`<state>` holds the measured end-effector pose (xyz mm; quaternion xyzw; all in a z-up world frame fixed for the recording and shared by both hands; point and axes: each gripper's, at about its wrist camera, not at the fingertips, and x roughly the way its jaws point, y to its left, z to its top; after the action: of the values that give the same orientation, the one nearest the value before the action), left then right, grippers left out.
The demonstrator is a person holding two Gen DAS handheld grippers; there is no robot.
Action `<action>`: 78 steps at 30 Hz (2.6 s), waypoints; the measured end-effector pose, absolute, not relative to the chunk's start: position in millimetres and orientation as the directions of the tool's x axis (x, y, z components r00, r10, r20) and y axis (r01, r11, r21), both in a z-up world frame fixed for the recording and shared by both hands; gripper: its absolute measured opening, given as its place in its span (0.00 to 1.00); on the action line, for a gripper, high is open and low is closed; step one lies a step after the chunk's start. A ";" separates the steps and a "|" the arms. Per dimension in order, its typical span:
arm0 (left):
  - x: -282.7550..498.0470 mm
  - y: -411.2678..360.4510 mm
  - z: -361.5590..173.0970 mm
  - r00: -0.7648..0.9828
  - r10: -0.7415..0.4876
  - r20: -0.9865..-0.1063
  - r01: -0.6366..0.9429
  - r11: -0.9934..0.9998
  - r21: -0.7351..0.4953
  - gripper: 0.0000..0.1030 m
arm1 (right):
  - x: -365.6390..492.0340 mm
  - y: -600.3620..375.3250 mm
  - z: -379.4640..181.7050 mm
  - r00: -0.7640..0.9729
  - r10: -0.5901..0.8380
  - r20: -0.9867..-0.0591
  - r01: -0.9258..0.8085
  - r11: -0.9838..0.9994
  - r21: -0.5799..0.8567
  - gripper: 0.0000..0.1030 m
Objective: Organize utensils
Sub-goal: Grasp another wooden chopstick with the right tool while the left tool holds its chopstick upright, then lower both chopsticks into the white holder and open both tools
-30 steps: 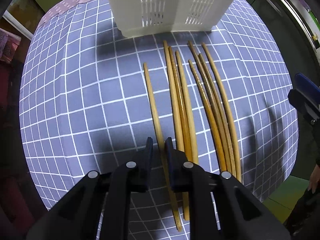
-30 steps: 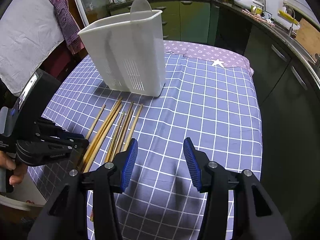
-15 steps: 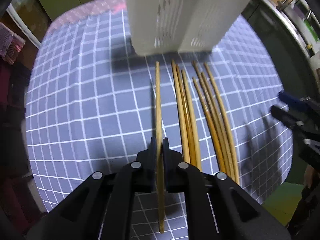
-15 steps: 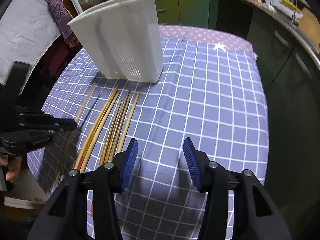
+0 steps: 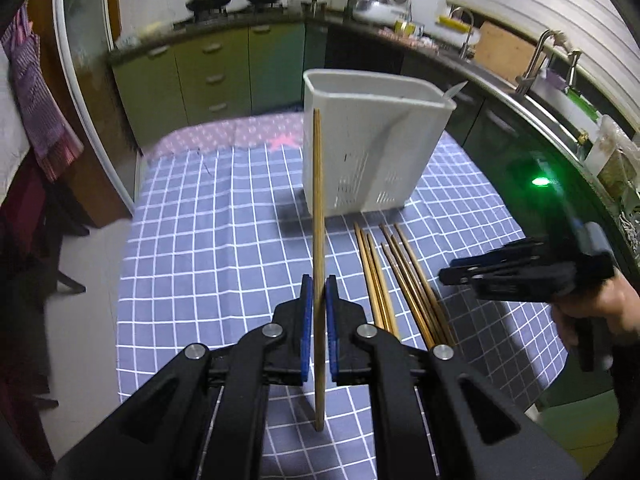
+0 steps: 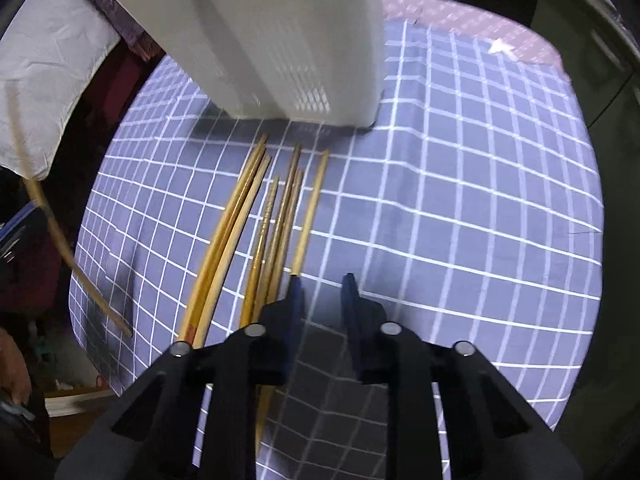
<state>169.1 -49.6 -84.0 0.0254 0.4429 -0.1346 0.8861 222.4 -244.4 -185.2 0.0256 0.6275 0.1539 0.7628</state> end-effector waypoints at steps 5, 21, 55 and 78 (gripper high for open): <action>155.7 -41.1 -77.1 0.606 -0.227 -0.762 0.268 0.961 -0.073 0.06 | 231.3 -232.1 -193.0 0.130 0.256 -0.958 -0.192 0.954 0.229 0.17; 143.9 -40.7 -73.6 0.619 -0.239 -0.749 0.300 0.952 -0.056 0.06 | 239.1 -185.0 -203.2 0.135 0.087 -0.987 -0.209 0.976 0.058 0.16; 130.6 -40.2 -62.4 0.644 -0.245 -0.725 0.314 0.949 -0.042 0.06 | 108.2 -261.4 -63.5 0.542 0.315 -0.779 -0.249 0.946 0.208 0.07; 129.9 -40.7 -54.6 0.656 -0.257 -0.710 0.332 0.943 -0.035 0.06 | 105.5 -255.5 -59.7 0.555 0.318 -0.769 -0.267 0.943 0.197 0.07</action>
<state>129.9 -40.7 -54.6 0.0486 0.3821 -0.1621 0.9085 105.5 -255.5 -59.6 0.0288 0.4417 0.1662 0.8812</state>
